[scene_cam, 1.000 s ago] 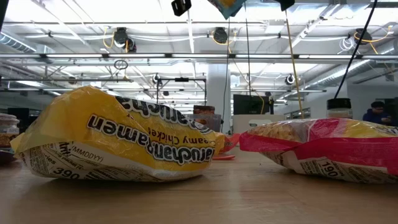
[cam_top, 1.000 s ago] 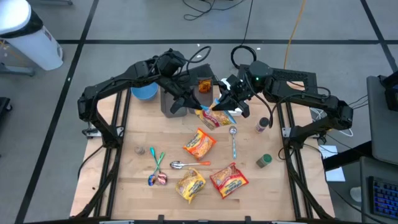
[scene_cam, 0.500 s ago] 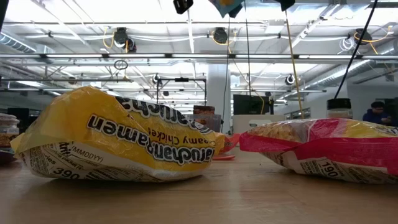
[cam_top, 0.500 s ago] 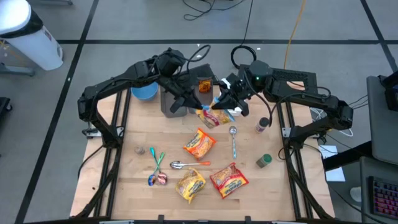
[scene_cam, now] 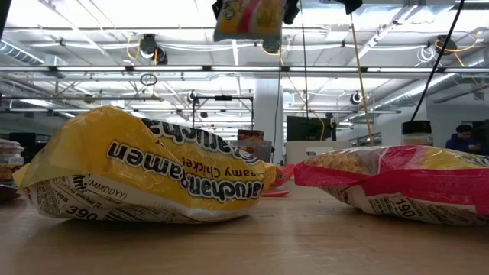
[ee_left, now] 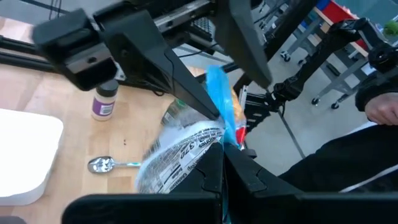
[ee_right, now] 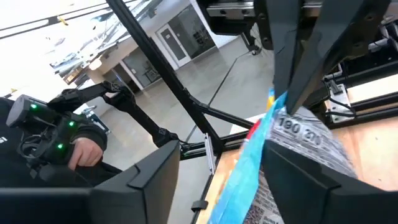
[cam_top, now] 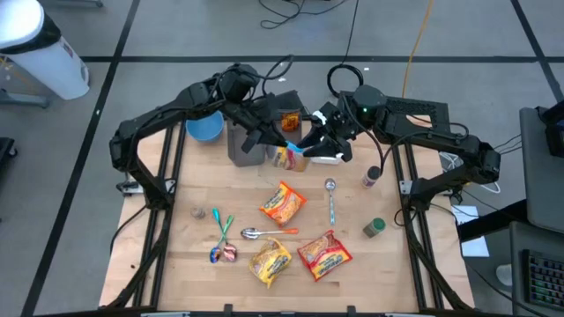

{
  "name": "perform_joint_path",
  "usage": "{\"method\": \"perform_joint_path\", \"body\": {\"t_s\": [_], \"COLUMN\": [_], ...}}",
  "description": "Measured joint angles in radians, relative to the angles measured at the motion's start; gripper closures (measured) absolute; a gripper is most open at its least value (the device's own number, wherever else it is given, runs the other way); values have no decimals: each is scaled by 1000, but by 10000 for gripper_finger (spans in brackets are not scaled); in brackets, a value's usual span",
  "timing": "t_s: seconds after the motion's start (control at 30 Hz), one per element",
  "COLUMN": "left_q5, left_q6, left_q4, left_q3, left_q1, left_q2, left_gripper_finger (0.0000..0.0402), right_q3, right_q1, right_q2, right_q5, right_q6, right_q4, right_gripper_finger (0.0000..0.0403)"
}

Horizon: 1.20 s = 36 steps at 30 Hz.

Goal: Pick & Place Food Item
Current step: Put the blue noodle pack into the left black bin

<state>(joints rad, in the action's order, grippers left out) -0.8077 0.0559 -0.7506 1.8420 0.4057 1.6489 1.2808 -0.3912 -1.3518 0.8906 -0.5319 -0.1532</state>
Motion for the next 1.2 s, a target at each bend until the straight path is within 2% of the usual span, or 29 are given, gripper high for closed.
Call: {"method": "perform_joint_path", "body": {"t_s": [0.17,0.33,0.47,0.73,1.03,1.2], "left_q5": [1,4,4,11,-5,-85], "left_q6": [-5,-7,-34,-56,-156,-196], "left_q4": [-1,-2,-34,-71,-219,-222], "left_q3": [0,0,0,1,2,-43], "left_q1": [20,42,80,191,341,406], "left_q2": [0,0,-14,-96,-142,-143], "left_gripper_finger": [401,401,401,401,402,402], "right_q3": [0,0,0,1,1,-15], "right_q1": [-1,-29,-70,-159,-212,-212], "right_q2": [0,0,12,61,67,68], "right_q5": [0,0,-54,-187,-189,-235], "right_q6": [-2,5,3,104,136,170], "right_q4": [-1,-5,-15,25,125,159], "right_gripper_finger": [169,156,157,164,165,165]}}
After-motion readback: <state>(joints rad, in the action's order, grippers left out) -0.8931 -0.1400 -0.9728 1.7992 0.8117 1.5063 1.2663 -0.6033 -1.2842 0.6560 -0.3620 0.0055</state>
